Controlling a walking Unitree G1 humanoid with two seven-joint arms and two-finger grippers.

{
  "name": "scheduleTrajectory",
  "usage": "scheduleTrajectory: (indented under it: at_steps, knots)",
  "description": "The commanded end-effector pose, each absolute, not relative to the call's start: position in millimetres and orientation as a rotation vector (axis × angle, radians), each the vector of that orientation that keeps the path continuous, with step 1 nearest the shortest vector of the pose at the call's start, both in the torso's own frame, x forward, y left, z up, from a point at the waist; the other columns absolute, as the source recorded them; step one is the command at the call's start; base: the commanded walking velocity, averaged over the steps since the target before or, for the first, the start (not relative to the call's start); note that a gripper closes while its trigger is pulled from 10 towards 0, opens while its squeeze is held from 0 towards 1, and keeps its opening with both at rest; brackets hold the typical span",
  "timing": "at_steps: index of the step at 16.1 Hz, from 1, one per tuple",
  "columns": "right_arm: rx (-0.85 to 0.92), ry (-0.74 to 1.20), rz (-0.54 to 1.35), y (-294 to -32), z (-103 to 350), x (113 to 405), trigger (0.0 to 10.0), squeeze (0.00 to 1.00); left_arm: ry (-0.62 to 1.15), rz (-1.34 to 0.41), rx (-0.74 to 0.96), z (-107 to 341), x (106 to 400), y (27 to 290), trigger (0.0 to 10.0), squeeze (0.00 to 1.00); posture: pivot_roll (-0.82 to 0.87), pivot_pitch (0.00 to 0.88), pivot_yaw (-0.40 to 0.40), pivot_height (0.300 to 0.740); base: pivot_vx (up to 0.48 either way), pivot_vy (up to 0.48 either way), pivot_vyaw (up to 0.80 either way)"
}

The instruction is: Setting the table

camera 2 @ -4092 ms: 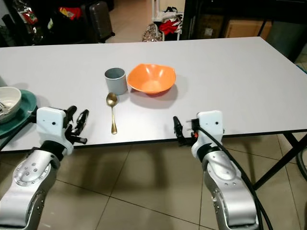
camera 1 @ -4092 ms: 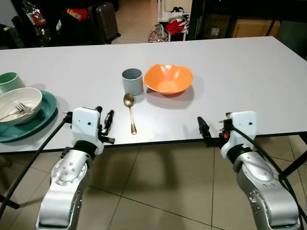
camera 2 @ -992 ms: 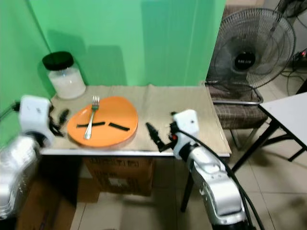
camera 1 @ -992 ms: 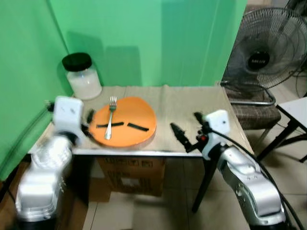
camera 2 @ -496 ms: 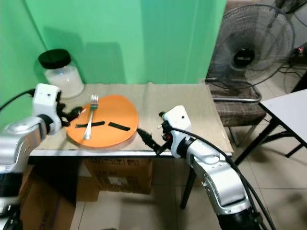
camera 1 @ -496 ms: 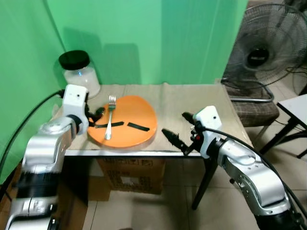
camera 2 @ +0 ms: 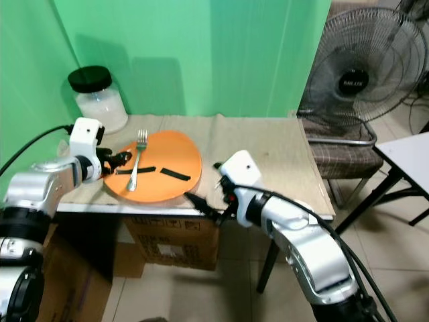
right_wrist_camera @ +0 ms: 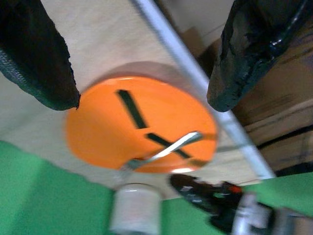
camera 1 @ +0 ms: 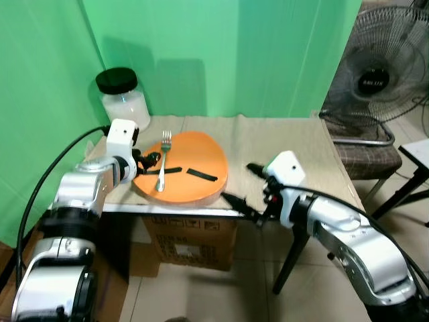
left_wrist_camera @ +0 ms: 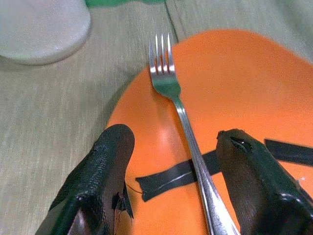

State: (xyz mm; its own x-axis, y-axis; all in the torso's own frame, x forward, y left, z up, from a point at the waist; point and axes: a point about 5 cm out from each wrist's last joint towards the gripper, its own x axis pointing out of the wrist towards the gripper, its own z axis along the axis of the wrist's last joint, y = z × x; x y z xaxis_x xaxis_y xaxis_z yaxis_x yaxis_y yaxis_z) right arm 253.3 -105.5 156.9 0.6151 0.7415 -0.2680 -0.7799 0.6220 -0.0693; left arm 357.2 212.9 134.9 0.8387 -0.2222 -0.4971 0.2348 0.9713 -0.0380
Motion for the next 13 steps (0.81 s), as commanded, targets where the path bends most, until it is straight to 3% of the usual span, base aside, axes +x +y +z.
scheduleTrajectory:
  at_steps: [1, 5, 6, 7, 8, 9, 10, 13]
  knots:
    - [-0.189, 0.221, 0.908, -103, 160, 251, 10.0, 1.0, 0.537, -0.245, 0.039, 132, 358, 213, 10.0, 0.0, -0.03, 0.041, 0.069, 0.74, 0.0, 0.0, 0.0]
    - [-0.214, 0.29, 1.073, -98, 163, 230, 10.0, 1.0, 0.609, -0.29, 0.015, 114, 359, 210, 10.0, 0.0, -0.04, 0.085, 0.08, 0.74, 0.0, 0.0, 0.0]
    - [-0.221, 0.299, 1.096, -98, 163, 229, 10.0, 1.0, 0.615, -0.291, 0.02, 113, 359, 210, 8.3, 0.0, -0.04, 0.085, 0.08, 0.74, 0.0, 0.0, 0.0]
    - [-0.237, 0.317, 1.135, -97, 163, 226, 10.0, 1.0, 0.623, -0.3, 0.039, 112, 360, 211, 4.2, 0.0, -0.04, 0.085, 0.08, 0.74, 0.0, 0.0, 0.0]
    - [-0.253, 0.329, 1.162, -97, 163, 224, 10.0, 1.0, 0.629, -0.306, 0.051, 111, 360, 212, 4.0, 0.0, -0.04, 0.092, 0.081, 0.74, 0.0, 0.0, 0.0]
    - [-0.261, 0.335, 1.176, -96, 164, 223, 10.0, 1.0, 0.638, -0.31, 0.054, 109, 360, 213, 1.2, 0.0, -0.04, 0.092, 0.081, 0.74, 0.0, 0.0, 0.0]
    - [-0.267, 0.338, 1.187, -96, 164, 223, 10.0, 1.0, 0.653, -0.315, 0.06, 106, 358, 214, 0.0, 0.0, -0.04, 0.091, 0.077, 0.74, 0.0, 0.0, 0.0]
    - [-0.287, 0.35, 1.207, -95, 165, 223, 10.0, 1.0, 0.666, -0.32, 0.071, 104, 359, 216, 0.0, 0.0, -0.04, 0.088, 0.074, 0.74, 0.0, 0.0, 0.0]
